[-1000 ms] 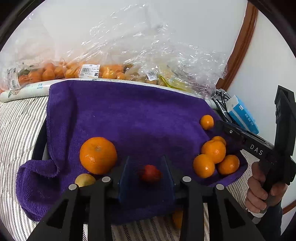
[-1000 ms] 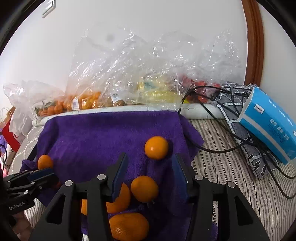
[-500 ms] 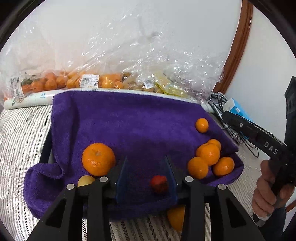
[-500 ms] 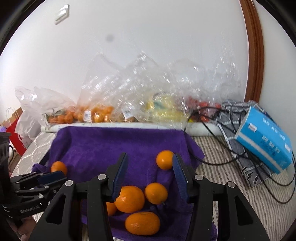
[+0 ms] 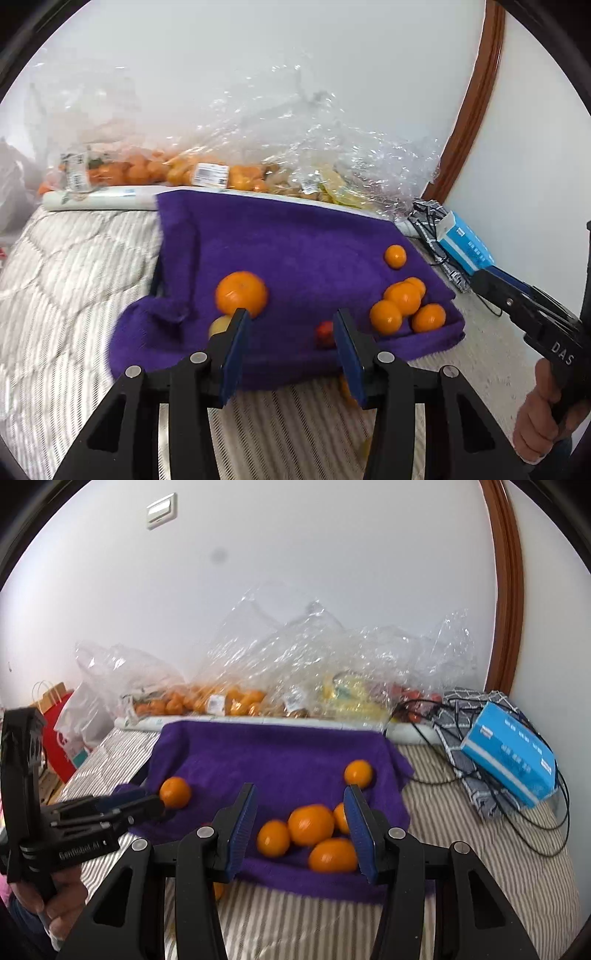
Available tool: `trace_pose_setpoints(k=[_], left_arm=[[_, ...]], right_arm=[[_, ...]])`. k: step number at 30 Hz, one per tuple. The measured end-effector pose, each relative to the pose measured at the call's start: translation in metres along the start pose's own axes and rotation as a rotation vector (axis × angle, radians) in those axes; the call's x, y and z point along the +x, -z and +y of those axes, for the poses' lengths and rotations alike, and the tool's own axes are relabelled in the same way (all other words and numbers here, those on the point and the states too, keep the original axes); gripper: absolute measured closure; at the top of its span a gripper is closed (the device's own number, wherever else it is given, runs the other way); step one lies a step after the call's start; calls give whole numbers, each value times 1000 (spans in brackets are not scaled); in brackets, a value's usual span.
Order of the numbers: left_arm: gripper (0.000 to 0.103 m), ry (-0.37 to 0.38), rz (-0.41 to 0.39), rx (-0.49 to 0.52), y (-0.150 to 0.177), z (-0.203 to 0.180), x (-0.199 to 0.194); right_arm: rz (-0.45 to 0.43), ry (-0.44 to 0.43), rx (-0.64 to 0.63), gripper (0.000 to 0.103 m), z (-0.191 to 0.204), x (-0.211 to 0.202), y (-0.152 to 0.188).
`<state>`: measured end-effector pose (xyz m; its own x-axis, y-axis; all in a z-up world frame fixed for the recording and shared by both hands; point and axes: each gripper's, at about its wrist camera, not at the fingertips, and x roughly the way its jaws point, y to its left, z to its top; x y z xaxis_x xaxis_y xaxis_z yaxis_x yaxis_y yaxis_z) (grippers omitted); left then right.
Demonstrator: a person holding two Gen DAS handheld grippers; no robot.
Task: Organize fruits
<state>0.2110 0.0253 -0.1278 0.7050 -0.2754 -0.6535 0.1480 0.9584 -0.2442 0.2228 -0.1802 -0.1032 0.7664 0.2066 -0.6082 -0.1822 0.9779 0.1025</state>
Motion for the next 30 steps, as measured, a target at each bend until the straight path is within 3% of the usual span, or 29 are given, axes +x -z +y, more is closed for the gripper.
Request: trace_pose_setpoints(k=[13, 23, 27, 30], left_arm=[[55, -55, 17, 27, 32, 13, -42], [55, -68, 4, 47, 50, 7, -68], [55, -80, 8, 33, 57, 14, -73], [55, -89, 8, 16, 60, 24, -76]], right_arm=[[13, -13, 87, 54, 9, -40, 35], [35, -1, 79, 54, 18, -59, 57], [99, -25, 38, 54, 28, -52, 70], [83, -11, 24, 54, 34, -52, 79]])
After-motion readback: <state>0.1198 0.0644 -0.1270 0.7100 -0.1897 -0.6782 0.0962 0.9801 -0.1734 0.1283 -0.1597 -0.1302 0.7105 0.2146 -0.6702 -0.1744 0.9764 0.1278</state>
